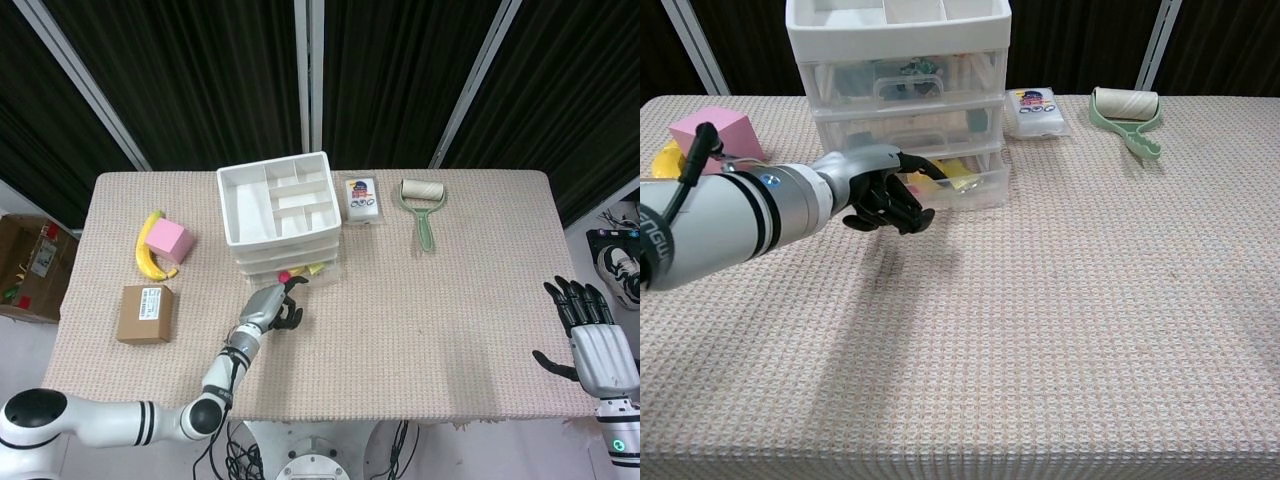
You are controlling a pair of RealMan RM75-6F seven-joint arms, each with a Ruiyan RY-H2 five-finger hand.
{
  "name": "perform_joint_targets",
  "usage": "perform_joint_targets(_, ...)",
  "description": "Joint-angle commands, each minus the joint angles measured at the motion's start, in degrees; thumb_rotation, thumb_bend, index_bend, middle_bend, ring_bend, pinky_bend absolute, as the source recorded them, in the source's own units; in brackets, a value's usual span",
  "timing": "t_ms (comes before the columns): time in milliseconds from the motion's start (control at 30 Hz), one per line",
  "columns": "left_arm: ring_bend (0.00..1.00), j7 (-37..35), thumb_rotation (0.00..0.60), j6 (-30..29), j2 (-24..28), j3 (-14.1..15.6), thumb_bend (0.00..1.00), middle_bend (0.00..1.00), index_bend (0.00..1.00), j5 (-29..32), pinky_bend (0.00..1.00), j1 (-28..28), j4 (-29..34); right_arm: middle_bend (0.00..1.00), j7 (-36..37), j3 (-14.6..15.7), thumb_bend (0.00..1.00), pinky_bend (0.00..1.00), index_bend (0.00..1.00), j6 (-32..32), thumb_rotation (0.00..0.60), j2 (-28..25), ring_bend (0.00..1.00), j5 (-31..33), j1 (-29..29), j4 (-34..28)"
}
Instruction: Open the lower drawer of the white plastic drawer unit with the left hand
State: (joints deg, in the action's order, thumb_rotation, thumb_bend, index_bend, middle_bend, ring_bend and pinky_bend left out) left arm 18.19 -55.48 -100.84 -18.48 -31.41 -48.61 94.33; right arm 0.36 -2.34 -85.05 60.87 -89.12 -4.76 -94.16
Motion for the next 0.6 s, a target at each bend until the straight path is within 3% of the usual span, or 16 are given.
perform_joint_targets(33,0.99,-0.09,0.600,0.24,0.73,0.28,0.51,0.77,0.24,-0.19,1.00,-0.18,1.58,0.00,0.12,-0.02,0.06,0.00,0.00,0.12,0.600,0.11,0.00,0.00,-0.09,-0.01)
perform_joint_targets(600,0.99,-0.40,0.600,4.15,7.54,5.20,0.51,0.77,0.24,-1.85,1.00,-0.43,10.46,0.00,-0.92,0.21,0.06,0.00,0.00,-0.15,0.600,0.05,0.00,-0.50,0.05,-0.97)
